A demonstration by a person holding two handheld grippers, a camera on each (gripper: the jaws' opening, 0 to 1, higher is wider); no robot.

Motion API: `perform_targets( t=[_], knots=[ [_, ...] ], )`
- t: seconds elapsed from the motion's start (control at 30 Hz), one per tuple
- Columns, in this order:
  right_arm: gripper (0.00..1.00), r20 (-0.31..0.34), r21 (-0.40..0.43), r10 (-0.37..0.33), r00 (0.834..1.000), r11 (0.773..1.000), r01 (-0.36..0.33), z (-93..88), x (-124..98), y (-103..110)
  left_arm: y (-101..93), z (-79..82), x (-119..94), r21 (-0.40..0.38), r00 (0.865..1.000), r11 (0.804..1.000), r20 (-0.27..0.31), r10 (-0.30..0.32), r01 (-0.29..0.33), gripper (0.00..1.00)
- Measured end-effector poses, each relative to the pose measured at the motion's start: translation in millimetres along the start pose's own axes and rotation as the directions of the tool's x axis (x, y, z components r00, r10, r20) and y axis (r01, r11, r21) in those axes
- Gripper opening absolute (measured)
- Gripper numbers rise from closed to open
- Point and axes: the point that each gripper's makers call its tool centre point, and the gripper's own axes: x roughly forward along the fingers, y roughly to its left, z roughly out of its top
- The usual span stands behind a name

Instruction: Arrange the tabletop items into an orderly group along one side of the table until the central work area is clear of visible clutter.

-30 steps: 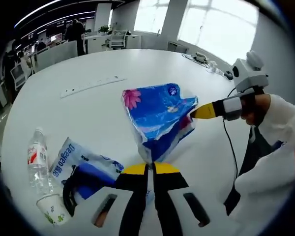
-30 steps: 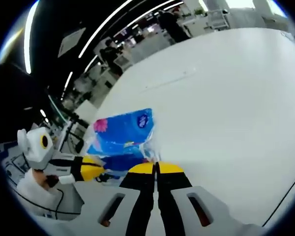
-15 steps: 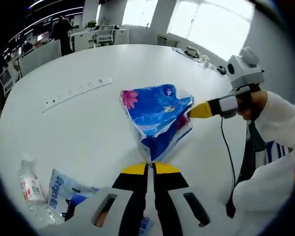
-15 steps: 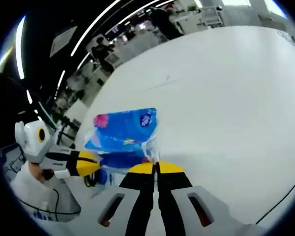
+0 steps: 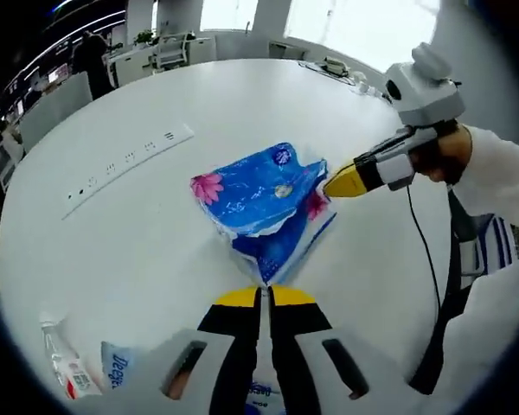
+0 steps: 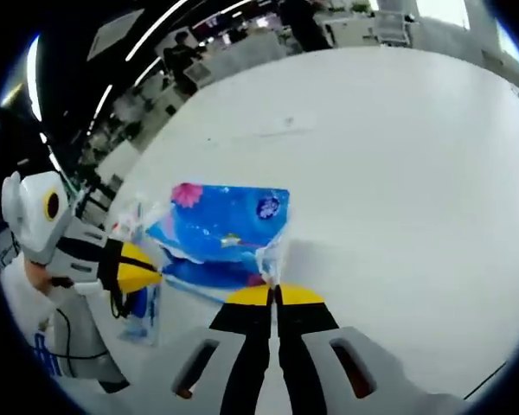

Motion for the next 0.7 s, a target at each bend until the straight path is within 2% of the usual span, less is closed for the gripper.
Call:
perform_targets(
  t=[0.1,0.23,0.37,0.4,0.47,0.7],
  knots=[
    [0.0,-0.032,-0.005,-0.012,0.999,1.0,0.012,-1.9,9,-6,3.1,-7.6,10,-0.03,0.999,1.0,-0.043,-0.003,0.002,0.0],
    [0.0,-0.053,-0.002,-0.008,0.999,1.0,0.008,1.5,20,-11,7.9,-13.0,20,-0.035,0.998,0.999,-0.068,-0.01,0.008,0.0],
    [0.0,-0.099,-0.012,0.004,0.995,1.0,-0.005,-2.2,33,-13,19.5,-21.1,30,-0.062,0.994,0.998,-0.113,-0.008,0.001,0.0],
    [0.0,-0.108,0.018,0.006,0.994,1.0,-0.004,-3.5,35,-14,21.6,-21.9,31,-0.061,0.993,0.998,-0.116,-0.006,-0.001,0.0],
    [0.0,-0.084,0.038,0.016,0.996,0.999,-0.013,0.9,37,-13,25.4,-22.0,32,-0.055,0.993,0.998,-0.115,0.0,-0.007,0.0],
    [0.0,-0.083,0.036,0.042,0.996,0.999,-0.039,8.4,45,-10,25.1,-17.5,37,-0.082,0.996,0.997,-0.09,-0.024,0.017,0.0]
  ],
)
